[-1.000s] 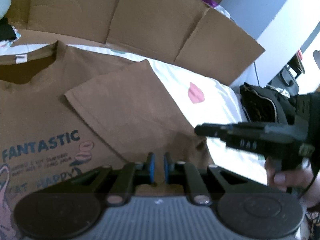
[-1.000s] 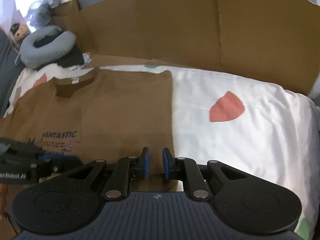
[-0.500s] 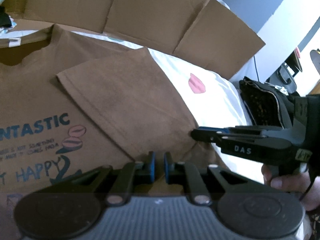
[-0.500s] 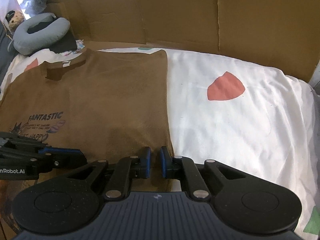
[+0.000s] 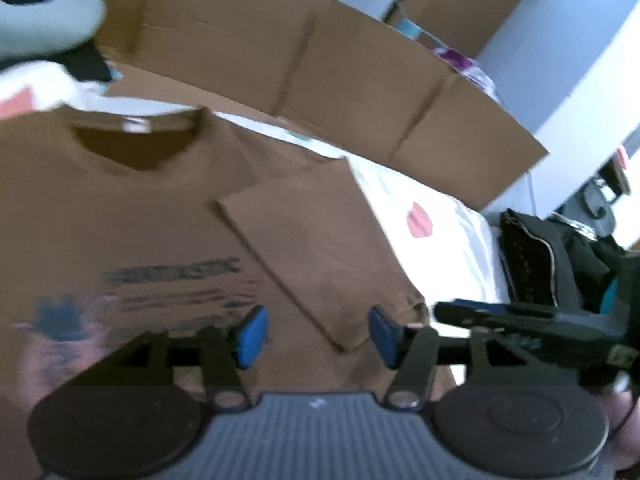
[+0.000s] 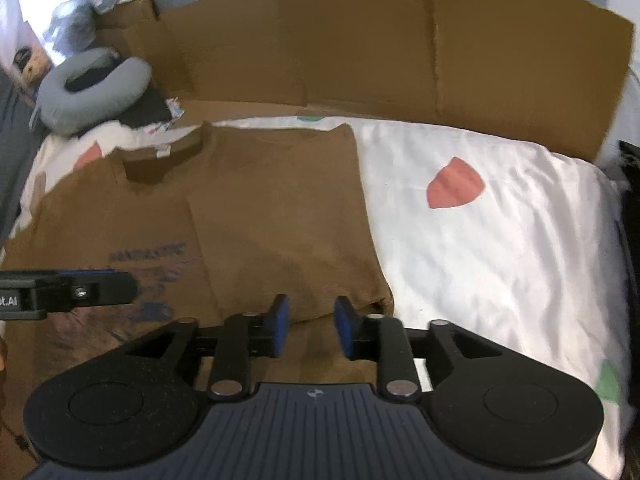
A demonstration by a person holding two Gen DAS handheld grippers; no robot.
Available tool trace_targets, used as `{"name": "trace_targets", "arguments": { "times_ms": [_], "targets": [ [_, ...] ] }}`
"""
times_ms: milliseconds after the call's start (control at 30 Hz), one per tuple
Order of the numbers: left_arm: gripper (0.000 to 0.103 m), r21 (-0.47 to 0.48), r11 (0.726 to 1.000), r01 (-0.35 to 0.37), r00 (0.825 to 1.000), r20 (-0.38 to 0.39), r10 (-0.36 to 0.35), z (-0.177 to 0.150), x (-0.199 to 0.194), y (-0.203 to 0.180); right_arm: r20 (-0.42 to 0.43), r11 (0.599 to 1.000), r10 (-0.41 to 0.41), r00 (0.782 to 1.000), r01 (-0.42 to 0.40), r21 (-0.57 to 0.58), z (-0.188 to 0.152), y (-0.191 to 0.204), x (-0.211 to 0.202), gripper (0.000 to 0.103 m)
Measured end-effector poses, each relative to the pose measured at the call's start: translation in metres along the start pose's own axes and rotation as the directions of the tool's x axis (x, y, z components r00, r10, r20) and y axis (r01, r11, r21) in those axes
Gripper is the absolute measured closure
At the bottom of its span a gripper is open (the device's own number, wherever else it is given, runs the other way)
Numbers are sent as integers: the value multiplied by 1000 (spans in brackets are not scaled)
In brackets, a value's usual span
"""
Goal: Fold clothes
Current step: 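Open both grippers and lift them away from the brown shirt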
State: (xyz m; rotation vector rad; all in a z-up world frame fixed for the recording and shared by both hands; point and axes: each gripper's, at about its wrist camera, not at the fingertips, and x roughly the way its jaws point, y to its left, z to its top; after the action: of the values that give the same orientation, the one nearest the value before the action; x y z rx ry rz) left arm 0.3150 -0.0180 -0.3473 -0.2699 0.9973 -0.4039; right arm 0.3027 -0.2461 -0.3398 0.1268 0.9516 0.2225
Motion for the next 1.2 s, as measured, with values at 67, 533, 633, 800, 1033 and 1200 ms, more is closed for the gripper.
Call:
{"name": "trace_targets", "arguments": {
  "times_ms": [67,533,633,800,1033,1200],
  "targets": [
    [32,5,1000,-27,1000,-15,27,14,-27,0,-10,1000,10,1000,-10,-3,12,8,-18,56],
    [24,-32,986,-162,985,58,164,78,-196,-14,-68,994,-3,998,-4,-105,109,65,-170,16],
    [24,-58,982,-180,983,35,183,81,-234,-21,-81,994,12,997,-21,-109,119,74,-202,16],
    [18,-51,973,-226,973,40,228,83,-303,-37,-81,990,36,996,-47,-137,133,90,-259,10],
    [12,-21,973,-232,972,26,232,82,-385,-52,-72,994,58,996,-65,-93,143,95,-336,7],
    [8,-20,969,-245,968,52,246,77,-431,-57,-69,994,55,996,-62,-93,145,97,-377,7]
  ]
}}
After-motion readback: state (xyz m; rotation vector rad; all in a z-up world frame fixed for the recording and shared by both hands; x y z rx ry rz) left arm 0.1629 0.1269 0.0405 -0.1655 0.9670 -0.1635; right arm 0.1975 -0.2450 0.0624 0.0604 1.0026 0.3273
